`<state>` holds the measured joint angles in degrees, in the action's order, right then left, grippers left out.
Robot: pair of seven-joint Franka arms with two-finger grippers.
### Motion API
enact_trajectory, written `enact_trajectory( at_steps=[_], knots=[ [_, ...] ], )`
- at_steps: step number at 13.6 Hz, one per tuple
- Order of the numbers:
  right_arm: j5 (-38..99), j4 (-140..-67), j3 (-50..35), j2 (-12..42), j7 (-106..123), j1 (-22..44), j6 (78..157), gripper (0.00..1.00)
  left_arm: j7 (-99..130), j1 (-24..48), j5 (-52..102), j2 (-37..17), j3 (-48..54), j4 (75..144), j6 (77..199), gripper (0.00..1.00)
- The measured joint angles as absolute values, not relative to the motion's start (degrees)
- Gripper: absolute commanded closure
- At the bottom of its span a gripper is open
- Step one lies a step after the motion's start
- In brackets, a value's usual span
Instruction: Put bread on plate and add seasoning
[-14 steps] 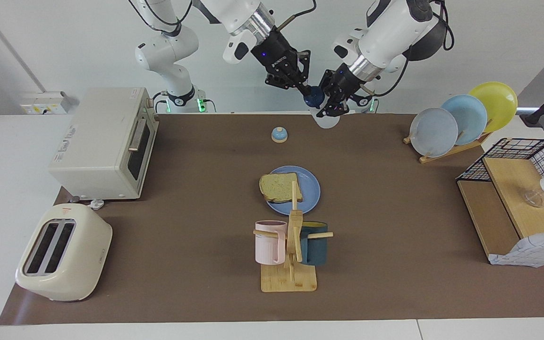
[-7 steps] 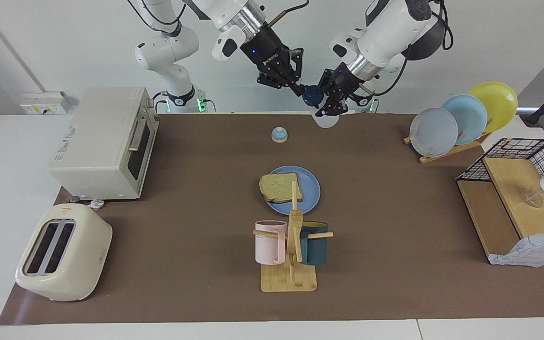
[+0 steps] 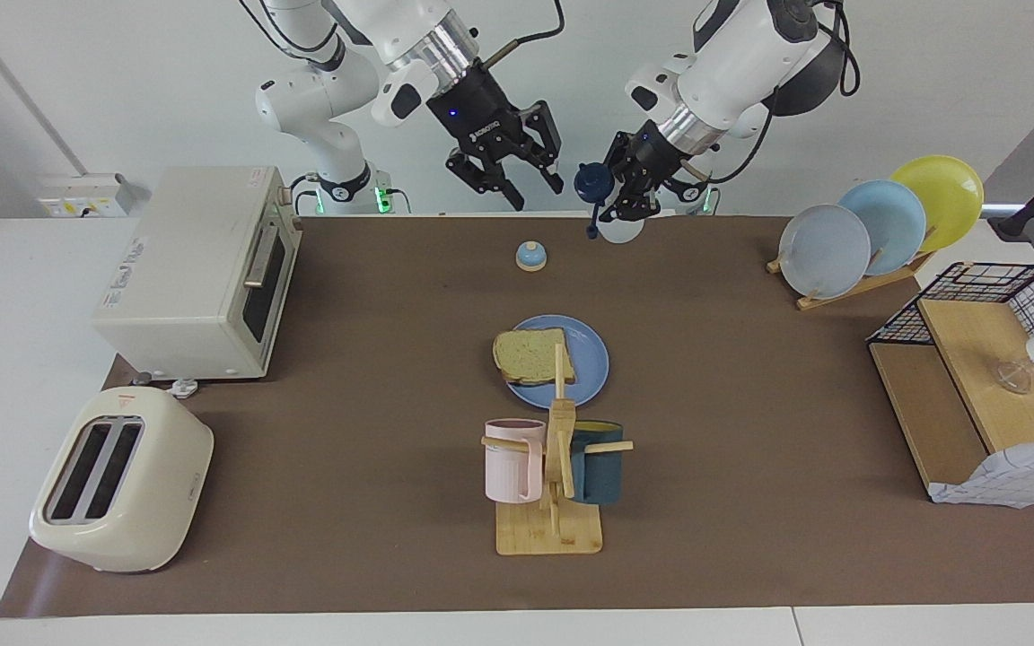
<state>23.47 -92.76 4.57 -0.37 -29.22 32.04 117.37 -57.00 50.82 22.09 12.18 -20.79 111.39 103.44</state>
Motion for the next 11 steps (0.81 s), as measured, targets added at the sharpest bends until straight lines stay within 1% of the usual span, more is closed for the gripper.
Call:
enact_trajectory(
  at_steps=[2, 4, 6, 7, 9, 11],
  knots=[
    [20.0, -93.2, 4.7, -0.5, -21.4, 28.6, 113.9, 0.0, -56.7, 50.8, 21.7, 12.2, -19.4, 111.2, 103.5, 1.0],
    [16.9, -93.7, 4.9, -0.8, -13.9, 23.4, 110.3, 0.0, -55.8, 50.8, 19.2, 12.2, -18.6, 111.0, 103.5, 1.0],
    [12.7, -94.0, 5.1, -1.1, -8.9, 17.8, 105.0, 0.0, -55.1, 50.8, 14.9, 12.2, -18.3, 110.5, 103.2, 1.0],
    [10.3, -94.0, 5.1, -1.3, -7.9, 16.1, 102.4, 0.0, -54.7, 50.8, 13.0, 12.2, -18.3, 110.5, 102.9, 1.0],
    [4.0, -94.0, 5.1, -1.6, -7.5, 14.4, 98.8, 0.0, -52.7, 50.8, 8.1, 12.1, -17.4, 110.4, 102.1, 1.0],
    [0.4, -94.0, 5.1, -1.6, -7.4, 13.1, 96.9, 0.0, -51.1, 50.8, 4.1, 12.1, -16.2, 110.3, 101.1, 1.0]
  ],
)
